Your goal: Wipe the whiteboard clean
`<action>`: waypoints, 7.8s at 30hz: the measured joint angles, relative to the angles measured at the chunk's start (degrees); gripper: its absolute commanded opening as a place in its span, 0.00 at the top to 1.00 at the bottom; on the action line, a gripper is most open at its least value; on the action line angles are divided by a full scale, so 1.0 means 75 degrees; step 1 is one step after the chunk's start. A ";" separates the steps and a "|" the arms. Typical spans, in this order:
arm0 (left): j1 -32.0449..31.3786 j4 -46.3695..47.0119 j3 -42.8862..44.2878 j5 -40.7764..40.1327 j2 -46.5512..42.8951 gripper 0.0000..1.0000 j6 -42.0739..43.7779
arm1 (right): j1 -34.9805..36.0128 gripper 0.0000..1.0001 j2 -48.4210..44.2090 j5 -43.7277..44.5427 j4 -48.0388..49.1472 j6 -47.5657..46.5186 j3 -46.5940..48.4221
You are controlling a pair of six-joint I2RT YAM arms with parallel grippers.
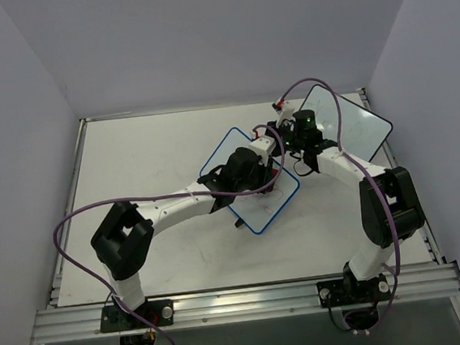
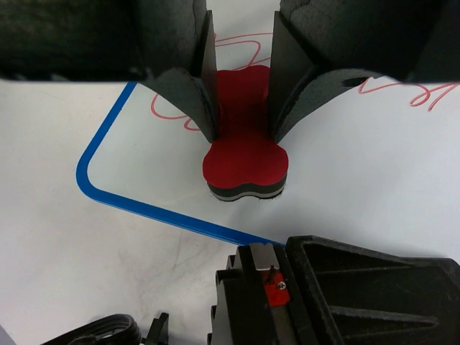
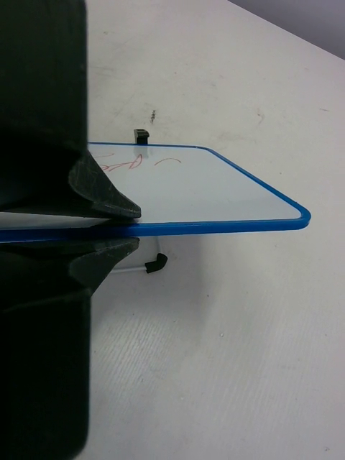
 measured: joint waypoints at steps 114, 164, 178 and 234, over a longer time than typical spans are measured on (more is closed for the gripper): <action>-0.1052 0.1078 -0.2801 -0.0160 -0.1075 0.98 -0.0149 | 0.0230 1.00 0.0000 -0.0026 0.0187 -0.0163 0.0029; -0.1186 -0.1131 -0.0935 -0.0501 -0.0501 0.98 0.0641 | 0.0289 1.00 0.0029 -0.0026 0.0189 -0.0198 0.0087; -0.0831 -0.1460 0.0131 -0.0577 -0.0154 0.98 0.0880 | 0.0323 1.00 0.0052 0.0032 0.0192 -0.0224 0.0105; 0.0367 -0.0469 -0.1183 0.0009 -0.0650 0.98 0.0478 | 0.0364 1.00 0.0140 0.0175 0.0125 -0.0382 0.0201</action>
